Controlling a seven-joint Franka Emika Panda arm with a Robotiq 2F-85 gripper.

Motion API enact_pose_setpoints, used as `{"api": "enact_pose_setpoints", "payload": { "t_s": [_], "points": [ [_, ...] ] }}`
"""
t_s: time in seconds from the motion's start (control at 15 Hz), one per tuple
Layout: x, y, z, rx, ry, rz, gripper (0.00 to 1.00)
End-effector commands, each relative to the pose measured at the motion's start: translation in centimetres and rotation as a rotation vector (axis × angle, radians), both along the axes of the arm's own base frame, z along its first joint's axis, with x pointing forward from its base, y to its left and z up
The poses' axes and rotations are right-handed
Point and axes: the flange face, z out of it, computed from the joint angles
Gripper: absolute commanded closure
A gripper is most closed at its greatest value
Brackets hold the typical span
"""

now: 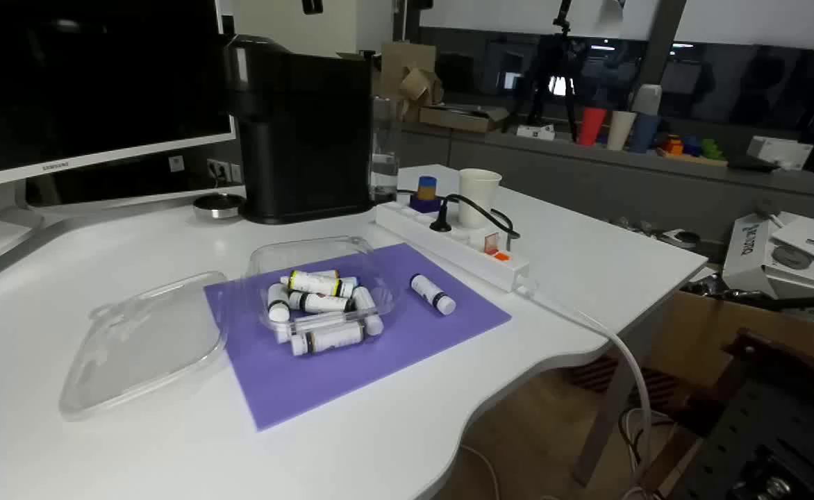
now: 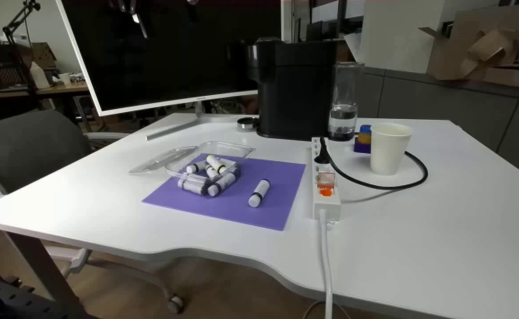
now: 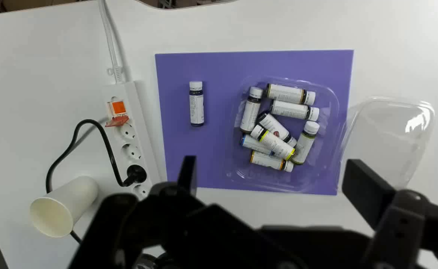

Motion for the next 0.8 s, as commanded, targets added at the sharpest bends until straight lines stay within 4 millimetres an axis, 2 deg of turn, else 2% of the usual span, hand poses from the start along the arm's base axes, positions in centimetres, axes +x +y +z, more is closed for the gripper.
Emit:
{"api": "enact_pose_setpoints", "payload": {
  "t_s": [0.0, 0.47, 0.73],
  "points": [
    [0.0, 0.0, 0.0, 0.000, 0.000, 0.000, 0.00],
    [0.0, 0.0, 0.1, 0.000, -0.001, 0.000, 0.00],
    [0.4, 2.3, -1.3, -0.079, -0.026, 0.145, 0.00]
  ]
}}
